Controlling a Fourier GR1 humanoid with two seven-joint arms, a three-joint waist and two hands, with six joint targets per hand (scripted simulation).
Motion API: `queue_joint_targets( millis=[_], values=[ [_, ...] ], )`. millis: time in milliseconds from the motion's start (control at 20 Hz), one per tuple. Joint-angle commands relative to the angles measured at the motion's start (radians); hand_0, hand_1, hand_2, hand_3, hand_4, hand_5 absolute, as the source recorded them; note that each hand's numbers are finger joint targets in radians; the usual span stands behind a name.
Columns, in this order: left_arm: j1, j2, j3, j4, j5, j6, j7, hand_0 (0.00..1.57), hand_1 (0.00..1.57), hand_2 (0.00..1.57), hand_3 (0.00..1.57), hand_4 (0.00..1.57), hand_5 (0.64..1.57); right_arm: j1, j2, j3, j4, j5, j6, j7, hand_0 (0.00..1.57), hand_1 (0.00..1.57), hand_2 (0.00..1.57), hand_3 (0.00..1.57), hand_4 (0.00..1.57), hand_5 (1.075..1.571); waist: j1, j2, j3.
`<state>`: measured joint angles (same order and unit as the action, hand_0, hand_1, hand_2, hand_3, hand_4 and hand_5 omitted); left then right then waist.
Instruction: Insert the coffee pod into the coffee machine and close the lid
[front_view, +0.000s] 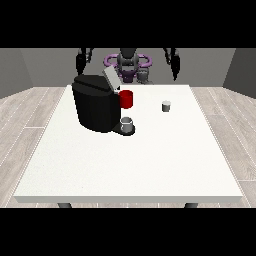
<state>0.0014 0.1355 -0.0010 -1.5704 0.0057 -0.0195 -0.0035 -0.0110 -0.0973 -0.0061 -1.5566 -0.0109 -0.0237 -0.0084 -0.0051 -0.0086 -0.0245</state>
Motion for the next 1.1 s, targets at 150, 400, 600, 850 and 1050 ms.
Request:
queue_joint_targets(
  millis=[150,400,600,850,1050],
  values=[
    [0.06,0.088,-0.055,-0.029,-0.048,-0.133,-0.097,0.0,0.0,0.0,0.0,0.0,1.571,0.011,0.005,-0.016,0.057,0.0,0.001,-0.015,0.0,0.0,0.0,0.0,0.0,1.571,0.05,-0.021,0.0247],
    [0.019,0.17,-0.053,0.04,-0.177,-0.124,-0.223,0.0,0.0,0.0,0.0,0.0,1.571,-0.002,-0.006,-0.019,0.037,0.124,-0.118,-0.043,0.0,0.0,0.0,0.0,0.0,1.571,-0.021,0.025,0.0239],
    [-0.059,0.24,-0.023,0.078,-0.216,-0.154,-0.153,0.0,0.0,0.0,0.0,0.0,1.571,-0.061,0.007,-0.003,0.031,0.178,-0.168,0.007,0.0,0.0,0.0,0.0,0.0,1.571,-0.029,0.047,0.0244],
    [-0.226,0.325,0.077,0.235,-0.195,-0.216,-0.086,0.0,0.0,0.0,0.0,0.0,1.571,-0.099,0.026,0.048,-0.017,0.166,-0.124,0.028,0.0,0.0,0.0,0.0,0.0,1.571,-0.125,0.109,0.0242],
    [-0.27,0.371,0.049,0.284,-0.284,-0.218,-0.114,0.0,0.0,0.0,0.0,0.0,1.571,-0.097,0.041,0.035,0.045,0.141,-0.112,-0.065,0.0,0.0,0.0,0.0,0.0,1.571,-0.135,0.177,0.0247]
  ],
)
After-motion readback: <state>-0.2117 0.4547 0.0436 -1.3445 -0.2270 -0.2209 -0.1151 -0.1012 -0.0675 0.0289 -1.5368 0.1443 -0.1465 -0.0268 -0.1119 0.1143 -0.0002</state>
